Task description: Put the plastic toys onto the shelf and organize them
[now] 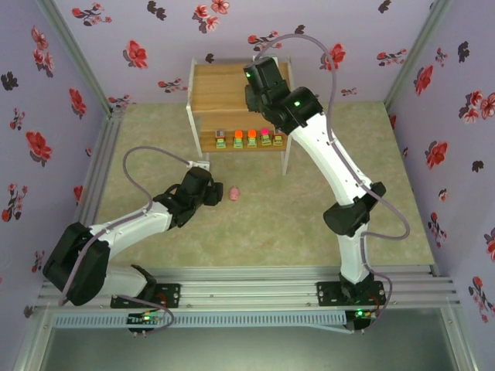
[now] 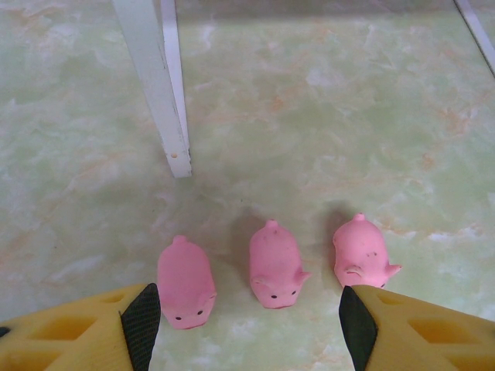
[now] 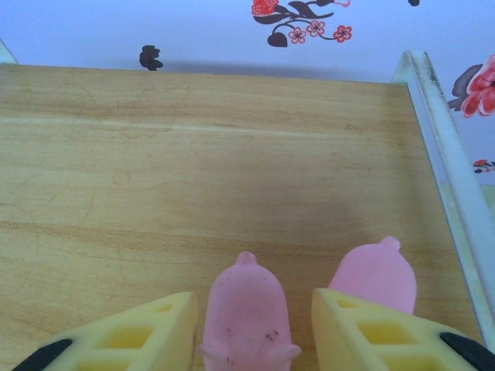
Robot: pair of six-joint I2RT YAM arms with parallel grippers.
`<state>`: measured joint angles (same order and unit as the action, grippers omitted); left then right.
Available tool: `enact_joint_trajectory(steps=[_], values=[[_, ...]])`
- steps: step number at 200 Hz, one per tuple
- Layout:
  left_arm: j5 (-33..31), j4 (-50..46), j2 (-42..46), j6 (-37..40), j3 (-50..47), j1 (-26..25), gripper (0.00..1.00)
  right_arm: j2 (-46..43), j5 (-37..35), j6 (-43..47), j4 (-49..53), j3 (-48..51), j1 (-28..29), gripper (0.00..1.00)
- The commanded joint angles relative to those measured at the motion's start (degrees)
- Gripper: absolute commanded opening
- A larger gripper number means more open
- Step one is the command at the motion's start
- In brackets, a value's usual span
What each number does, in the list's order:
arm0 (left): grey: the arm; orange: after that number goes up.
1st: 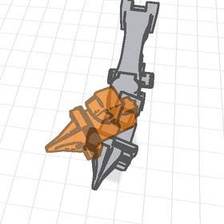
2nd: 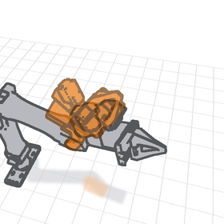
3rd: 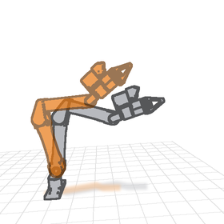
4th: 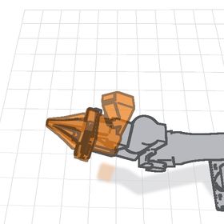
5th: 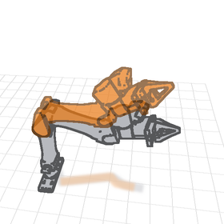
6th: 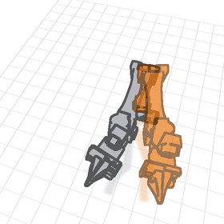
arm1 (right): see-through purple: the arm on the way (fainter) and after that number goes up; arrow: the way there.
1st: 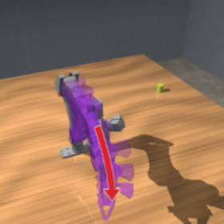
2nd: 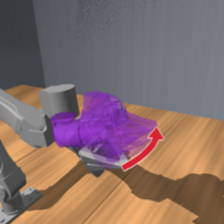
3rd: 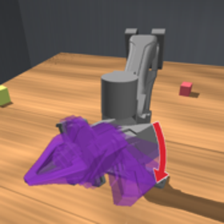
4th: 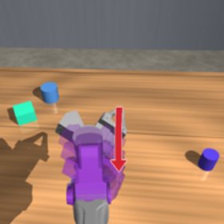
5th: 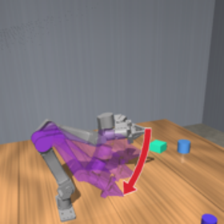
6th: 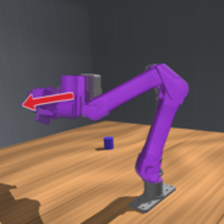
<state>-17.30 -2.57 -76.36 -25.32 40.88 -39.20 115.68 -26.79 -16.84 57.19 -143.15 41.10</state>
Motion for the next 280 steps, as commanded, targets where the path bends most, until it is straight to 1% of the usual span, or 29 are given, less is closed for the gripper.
enact_joint_trajectory(steps=[1,67,95,118,163,197,280], values=[[0.6,0.3,0.8,0.1,0.8,0.0,0.67,-4.1,-1.0,1.6,0.8,-0.4,1.0,0.22],[0.6,0.4,0.8,0.2,0.9,0.0,0.67,-9.7,-3.6,2.2,-1.0,6.4,4.1,0.27],[0.6,0.3,0.7,0.3,0.9,0.0,0.67,-12.7,-4.3,1.8,-2.7,11.6,5.6,0.31],[0.6,0.3,0.6,0.3,1.0,0.0,0.67,-15.5,-5.0,1.3,-4.2,16.2,7.4,0.36],[0.6,0.0,-0.3,0.0,1.3,0.0,0.67,-19.3,-6.2,-0.5,-5.9,24.2,11.6,0.38],[0.6,-0.2,-0.8,-0.1,1.5,0.0,0.67,-22.7,-5.0,-3.8,-9.5,33.4,12.8,0.43],[0.5,-0.5,-1.1,-0.8,1.6,0.3,0.68,-25.5,0.7,-12.4,-17.2,53.1,14.2,0.44]])
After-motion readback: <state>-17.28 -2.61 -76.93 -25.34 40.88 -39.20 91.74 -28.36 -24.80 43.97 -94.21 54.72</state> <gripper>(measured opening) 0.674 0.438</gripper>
